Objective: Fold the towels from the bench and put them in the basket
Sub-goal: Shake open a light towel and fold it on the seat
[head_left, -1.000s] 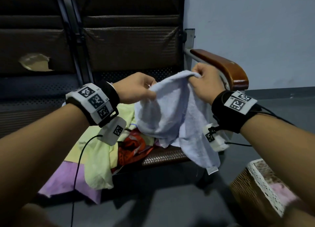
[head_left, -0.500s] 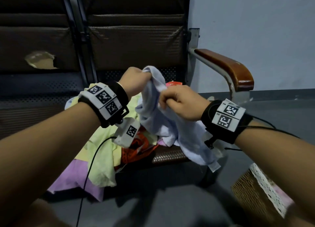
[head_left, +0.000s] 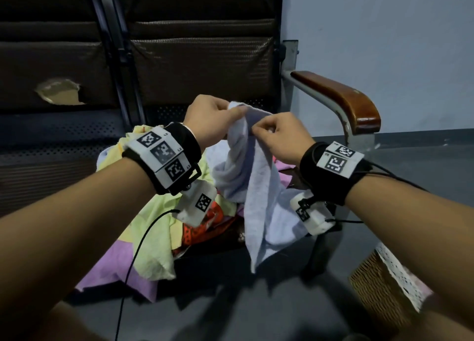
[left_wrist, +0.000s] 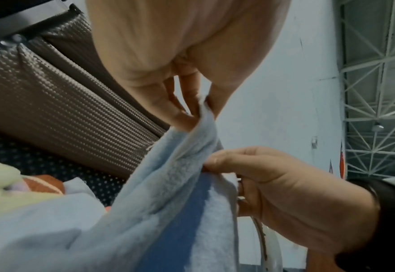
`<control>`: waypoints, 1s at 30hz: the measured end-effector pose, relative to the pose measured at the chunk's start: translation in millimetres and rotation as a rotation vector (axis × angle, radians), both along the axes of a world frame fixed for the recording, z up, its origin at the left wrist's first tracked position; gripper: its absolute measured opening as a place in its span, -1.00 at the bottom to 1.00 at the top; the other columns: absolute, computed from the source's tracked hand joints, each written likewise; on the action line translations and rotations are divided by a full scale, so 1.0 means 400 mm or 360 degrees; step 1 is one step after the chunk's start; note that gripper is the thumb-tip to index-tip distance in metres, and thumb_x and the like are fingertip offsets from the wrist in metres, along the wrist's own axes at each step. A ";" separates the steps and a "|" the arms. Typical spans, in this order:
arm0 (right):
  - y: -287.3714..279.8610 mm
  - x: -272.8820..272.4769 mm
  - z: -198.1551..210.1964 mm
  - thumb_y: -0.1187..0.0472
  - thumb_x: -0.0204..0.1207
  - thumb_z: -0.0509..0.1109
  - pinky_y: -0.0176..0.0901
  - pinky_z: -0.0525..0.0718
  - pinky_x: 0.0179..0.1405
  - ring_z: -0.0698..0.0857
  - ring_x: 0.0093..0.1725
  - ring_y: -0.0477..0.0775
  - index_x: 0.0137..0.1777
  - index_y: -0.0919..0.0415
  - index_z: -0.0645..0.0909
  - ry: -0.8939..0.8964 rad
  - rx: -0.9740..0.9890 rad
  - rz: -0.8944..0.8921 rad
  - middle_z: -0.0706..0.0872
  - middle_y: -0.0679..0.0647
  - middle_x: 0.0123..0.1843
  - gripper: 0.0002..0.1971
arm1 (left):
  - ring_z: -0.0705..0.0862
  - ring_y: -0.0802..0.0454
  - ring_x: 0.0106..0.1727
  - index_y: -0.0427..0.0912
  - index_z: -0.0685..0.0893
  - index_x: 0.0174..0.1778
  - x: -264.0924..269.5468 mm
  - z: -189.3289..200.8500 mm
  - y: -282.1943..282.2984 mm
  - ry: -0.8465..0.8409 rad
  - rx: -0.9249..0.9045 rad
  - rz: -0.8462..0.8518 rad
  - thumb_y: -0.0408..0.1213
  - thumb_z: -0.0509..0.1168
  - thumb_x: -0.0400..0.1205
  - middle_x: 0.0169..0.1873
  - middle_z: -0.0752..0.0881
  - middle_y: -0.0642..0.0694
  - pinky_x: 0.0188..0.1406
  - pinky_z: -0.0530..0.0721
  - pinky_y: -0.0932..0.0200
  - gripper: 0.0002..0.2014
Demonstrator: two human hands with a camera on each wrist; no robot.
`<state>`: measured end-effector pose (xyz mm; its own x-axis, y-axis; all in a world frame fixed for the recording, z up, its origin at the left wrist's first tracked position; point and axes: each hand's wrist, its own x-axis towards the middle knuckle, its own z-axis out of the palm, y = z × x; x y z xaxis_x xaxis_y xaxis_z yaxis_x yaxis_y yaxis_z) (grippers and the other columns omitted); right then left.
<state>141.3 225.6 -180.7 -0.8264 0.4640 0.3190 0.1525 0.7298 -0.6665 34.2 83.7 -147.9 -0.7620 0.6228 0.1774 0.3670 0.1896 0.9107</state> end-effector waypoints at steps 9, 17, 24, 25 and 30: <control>-0.049 0.004 -0.005 -0.16 0.37 0.53 -0.24 0.55 -0.49 0.60 -0.49 -0.19 -0.45 0.10 0.67 -0.0184 0.0035 0.0127 0.66 -0.11 -0.54 -0.63 | 0.82 -0.08 -0.25 -0.41 0.82 -0.10 0.034 -0.004 0.024 -0.0253 0.0008 -0.0051 -0.32 0.49 0.61 -0.18 0.83 -0.33 0.02 0.84 -0.12 -0.83; -0.030 -0.026 -0.014 0.23 0.35 0.28 -0.02 0.58 -0.25 0.59 -0.21 0.16 -0.48 0.13 0.64 0.0213 -0.1296 -0.0152 0.60 0.11 -0.39 -0.79 | 0.83 -0.05 -0.26 -0.32 0.70 -0.23 0.031 0.002 0.038 -0.0369 0.0354 0.0065 -0.47 0.37 0.66 -0.28 0.75 -0.23 -0.17 0.83 0.16 -0.86; 0.009 -0.007 0.008 -0.10 0.48 0.45 -0.16 0.41 -0.41 0.46 -0.49 -0.04 -0.45 0.21 0.54 -0.0048 -0.0216 -0.0068 0.49 0.00 -0.53 -0.57 | 0.84 -0.13 -0.29 -0.22 0.63 -0.23 -0.013 -0.023 0.048 -0.0446 0.0441 0.0245 -0.40 0.23 0.71 -0.21 0.77 -0.28 -0.19 0.84 -0.02 -0.80; 0.019 -0.003 0.010 -0.07 0.50 0.44 -0.16 0.41 -0.41 0.49 -0.50 -0.02 -0.46 0.21 0.52 -0.0115 0.0052 -0.0105 0.51 0.00 -0.54 -0.57 | 0.84 -0.13 -0.29 -0.22 0.62 -0.23 -0.020 -0.024 0.047 -0.0448 0.0444 0.0264 -0.39 0.21 0.72 -0.21 0.76 -0.28 -0.15 0.83 -0.05 -0.79; 0.023 0.028 0.009 0.05 0.52 0.39 -0.13 0.52 -0.28 0.64 -0.24 0.23 -0.32 0.15 0.65 -0.0535 0.0541 -0.0186 0.63 0.14 -0.37 -0.75 | 0.83 -0.15 -0.17 -0.32 0.64 -0.16 -0.050 -0.031 0.041 -0.0500 0.0585 0.0334 -0.42 0.14 0.74 -0.13 0.75 -0.31 -0.29 0.78 0.14 -0.78</control>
